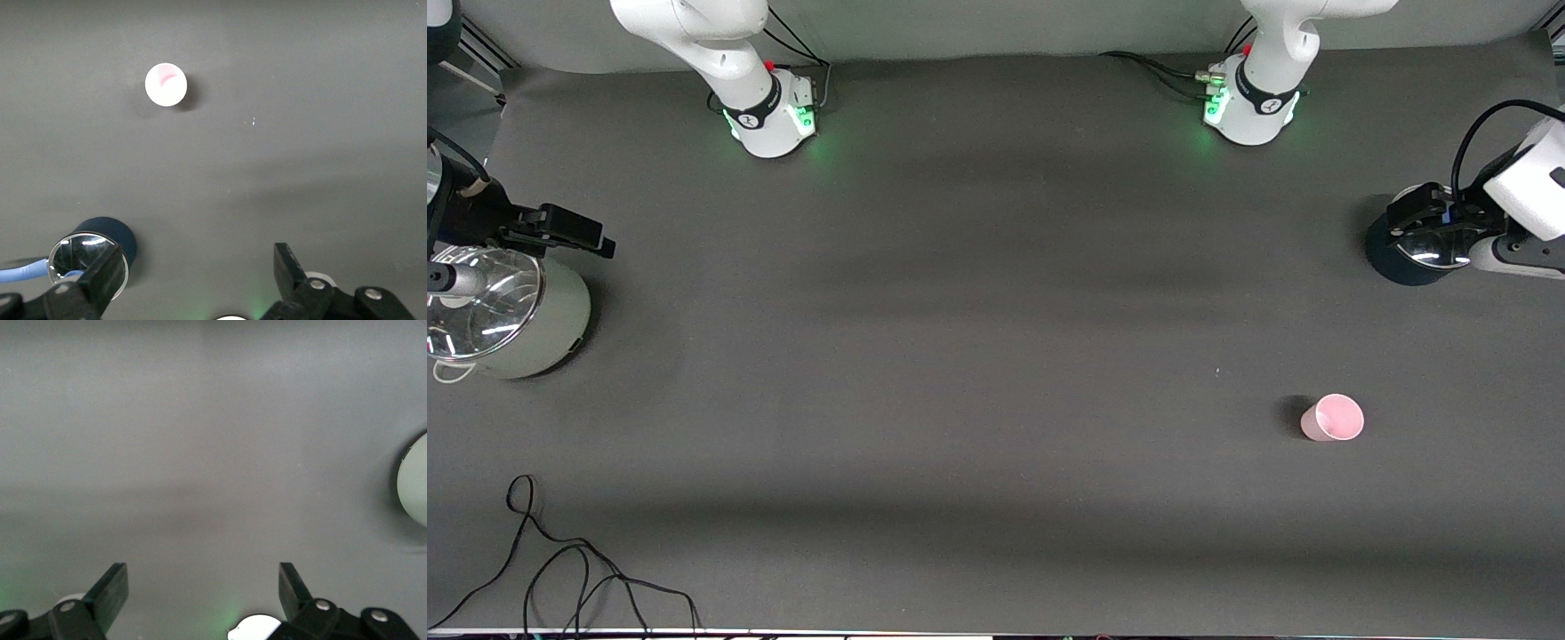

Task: Transfer pink cup from left to right arm

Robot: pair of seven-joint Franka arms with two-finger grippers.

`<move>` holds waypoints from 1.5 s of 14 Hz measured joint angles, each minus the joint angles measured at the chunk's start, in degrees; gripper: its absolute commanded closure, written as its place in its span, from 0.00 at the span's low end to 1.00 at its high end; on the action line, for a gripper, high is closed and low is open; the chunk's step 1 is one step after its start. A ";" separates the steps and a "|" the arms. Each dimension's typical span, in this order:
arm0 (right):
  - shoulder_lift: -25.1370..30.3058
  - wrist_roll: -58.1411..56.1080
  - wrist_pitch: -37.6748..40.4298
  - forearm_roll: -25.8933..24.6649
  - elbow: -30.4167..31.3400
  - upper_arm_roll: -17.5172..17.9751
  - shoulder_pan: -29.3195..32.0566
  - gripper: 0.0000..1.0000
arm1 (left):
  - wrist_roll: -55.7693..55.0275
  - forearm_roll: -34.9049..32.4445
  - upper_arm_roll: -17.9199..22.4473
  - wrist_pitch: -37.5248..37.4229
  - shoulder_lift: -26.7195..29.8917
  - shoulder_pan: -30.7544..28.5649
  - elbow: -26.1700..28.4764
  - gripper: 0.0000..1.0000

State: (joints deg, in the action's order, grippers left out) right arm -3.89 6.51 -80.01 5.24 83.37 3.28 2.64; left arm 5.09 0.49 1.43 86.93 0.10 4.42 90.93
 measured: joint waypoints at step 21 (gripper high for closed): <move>-1.10 0.00 0.07 0.00 -0.20 0.00 -0.01 0.00 | 4.82 -0.05 0.29 0.42 -0.28 -0.22 -0.85 0.00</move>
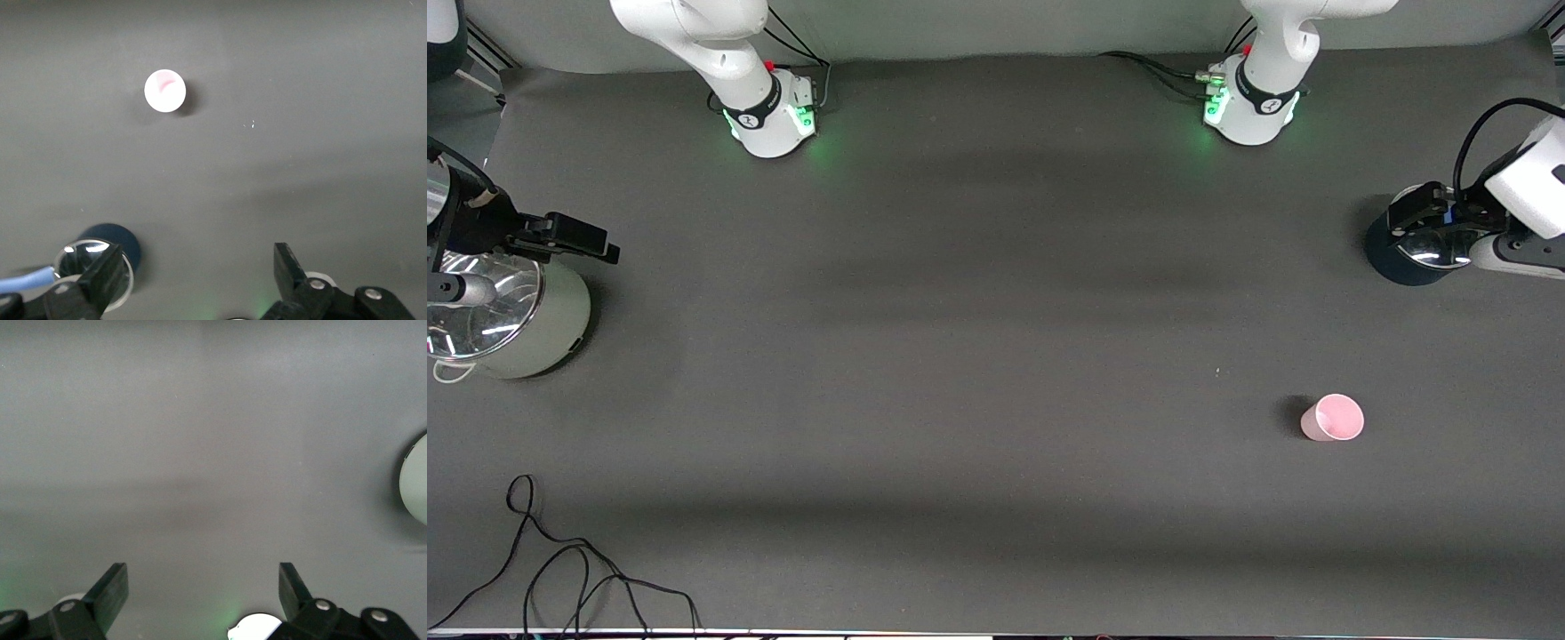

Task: Transfer pink cup from left to right arm

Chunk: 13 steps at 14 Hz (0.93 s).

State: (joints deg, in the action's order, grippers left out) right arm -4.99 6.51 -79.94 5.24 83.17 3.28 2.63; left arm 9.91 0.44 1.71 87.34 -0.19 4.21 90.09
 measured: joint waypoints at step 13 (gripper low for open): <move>-0.05 0.00 0.00 0.00 -0.01 0.14 -0.15 0.00 | 62.80 20.93 0.75 8.14 -14.11 -21.65 -6.24 0.00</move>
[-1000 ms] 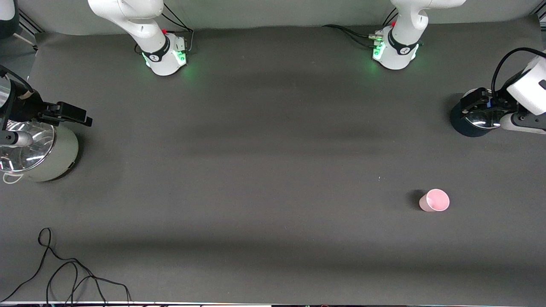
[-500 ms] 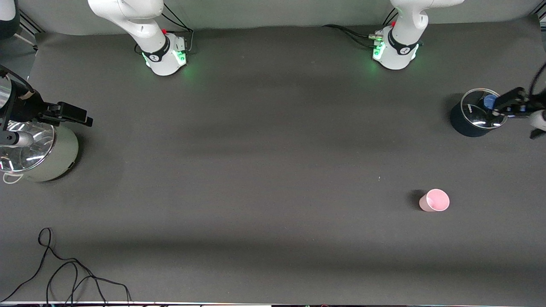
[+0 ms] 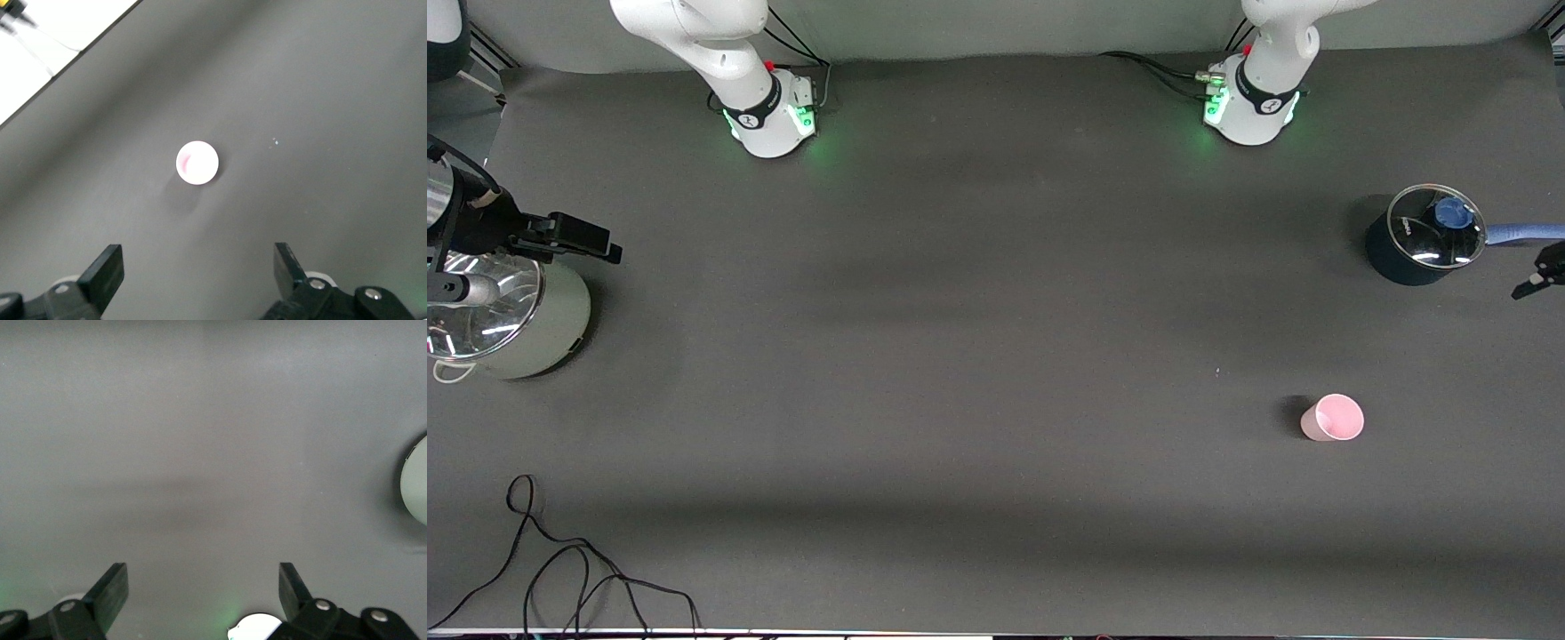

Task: Transfer pink cup from left to right arm
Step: 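Move the left gripper down beside the pink cup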

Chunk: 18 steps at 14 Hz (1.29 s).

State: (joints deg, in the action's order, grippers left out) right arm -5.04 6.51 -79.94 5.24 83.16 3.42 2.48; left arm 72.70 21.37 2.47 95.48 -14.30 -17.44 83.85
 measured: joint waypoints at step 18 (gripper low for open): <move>-0.29 0.00 0.00 0.00 0.00 0.06 -0.10 0.00 | 64.78 41.77 -0.89 0.26 -40.53 -11.42 -0.62 0.00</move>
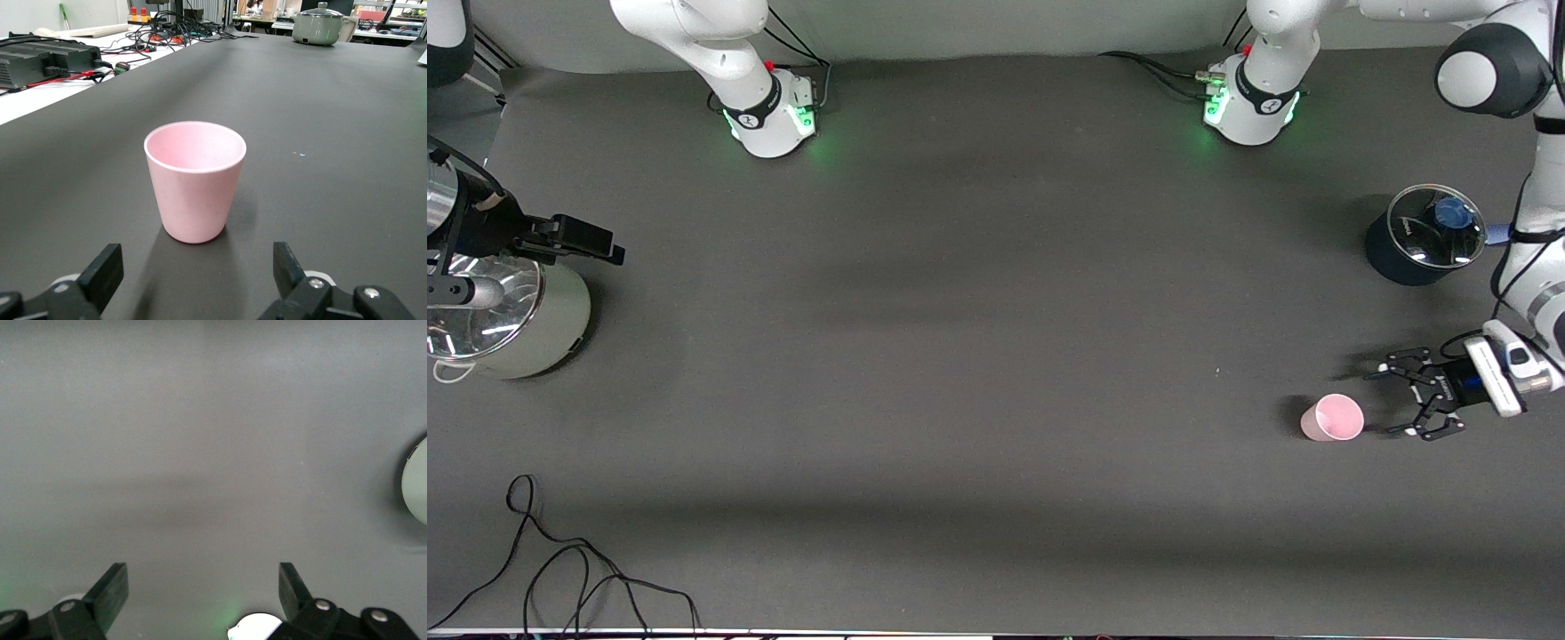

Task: Transfer pink cup from left to right arm
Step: 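Move the left gripper down beside the pink cup, then close the left gripper around the pink cup's side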

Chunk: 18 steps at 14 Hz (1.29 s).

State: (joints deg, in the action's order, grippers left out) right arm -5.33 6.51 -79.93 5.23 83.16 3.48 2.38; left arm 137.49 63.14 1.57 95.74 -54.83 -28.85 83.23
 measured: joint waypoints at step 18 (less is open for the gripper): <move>-0.03 0.00 0.00 0.00 0.00 0.01 -0.01 0.00 | 4.31 5.66 -7.34 0.29 -6.56 -5.09 -1.45 0.00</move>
State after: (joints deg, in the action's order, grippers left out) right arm -5.36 6.51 -79.93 5.23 83.16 3.49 2.37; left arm 141.80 68.80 -5.76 96.03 -61.39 -33.95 81.78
